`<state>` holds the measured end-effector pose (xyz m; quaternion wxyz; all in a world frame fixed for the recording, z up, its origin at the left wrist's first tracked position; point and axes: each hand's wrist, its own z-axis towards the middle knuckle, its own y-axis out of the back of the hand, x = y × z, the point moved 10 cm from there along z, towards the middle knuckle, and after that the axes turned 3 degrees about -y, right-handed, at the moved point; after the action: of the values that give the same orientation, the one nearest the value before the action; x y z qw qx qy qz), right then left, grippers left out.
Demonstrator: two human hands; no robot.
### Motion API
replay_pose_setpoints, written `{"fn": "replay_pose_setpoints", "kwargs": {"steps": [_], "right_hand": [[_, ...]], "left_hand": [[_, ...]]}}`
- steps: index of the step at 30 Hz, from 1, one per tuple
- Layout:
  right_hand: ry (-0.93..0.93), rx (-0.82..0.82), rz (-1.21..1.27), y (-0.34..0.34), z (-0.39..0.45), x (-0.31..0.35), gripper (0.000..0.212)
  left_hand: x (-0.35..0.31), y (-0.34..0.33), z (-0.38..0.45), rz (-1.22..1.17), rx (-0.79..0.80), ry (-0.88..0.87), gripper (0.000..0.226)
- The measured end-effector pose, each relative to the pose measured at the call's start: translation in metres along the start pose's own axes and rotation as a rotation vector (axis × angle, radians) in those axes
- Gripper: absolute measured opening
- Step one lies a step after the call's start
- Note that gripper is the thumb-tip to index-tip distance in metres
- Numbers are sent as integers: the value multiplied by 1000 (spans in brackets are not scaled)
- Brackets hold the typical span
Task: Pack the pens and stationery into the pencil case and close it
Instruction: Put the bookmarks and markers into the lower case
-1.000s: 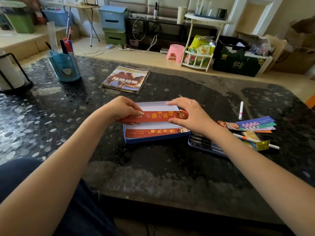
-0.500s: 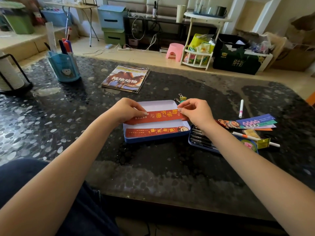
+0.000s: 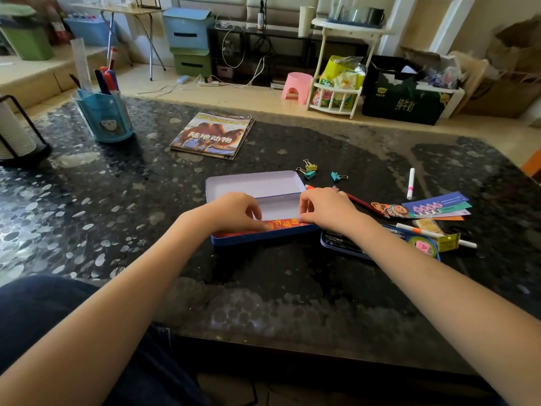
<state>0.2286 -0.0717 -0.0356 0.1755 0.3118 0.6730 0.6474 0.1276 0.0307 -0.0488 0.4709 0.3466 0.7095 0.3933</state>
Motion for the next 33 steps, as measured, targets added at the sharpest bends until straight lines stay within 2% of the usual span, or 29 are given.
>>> {"fn": "replay_pose_setpoints", "kwargs": {"steps": [3, 5, 10, 13, 16, 21, 24, 26, 29, 33], "right_hand": [[3, 44, 23, -8, 2, -4, 18], [29, 59, 10, -6, 0, -3, 16], [97, 100, -38, -2, 0, -3, 17], [153, -8, -103, 6, 0, 1, 25], [189, -99, -186, 8, 4, 10, 23], [93, 158, 180, -9, 10, -5, 15], [110, 227, 178, -10, 10, -8, 19], [128, 174, 92, -10, 13, -7, 17], [134, 113, 135, -12, 15, -5, 19], [117, 150, 185, -16, 13, -8, 14]], "left_hand": [[-7, -19, -4, -2, 172, -5, 72], [-7, -22, -4, 104, 176, -28, 76], [-3, -15, 2, 93, 65, -76, 55], [-1, -12, 5, 68, 63, -80, 48], [7, -9, 6, 29, 69, -70, 48], [1, -5, 3, -90, 60, -126, 27], [-4, -5, 5, -65, 65, -140, 17], [-4, -5, 6, -68, 72, -152, 17], [1, -2, 6, -82, 61, -152, 25], [5, -2, 7, -149, 42, -148, 29]]}}
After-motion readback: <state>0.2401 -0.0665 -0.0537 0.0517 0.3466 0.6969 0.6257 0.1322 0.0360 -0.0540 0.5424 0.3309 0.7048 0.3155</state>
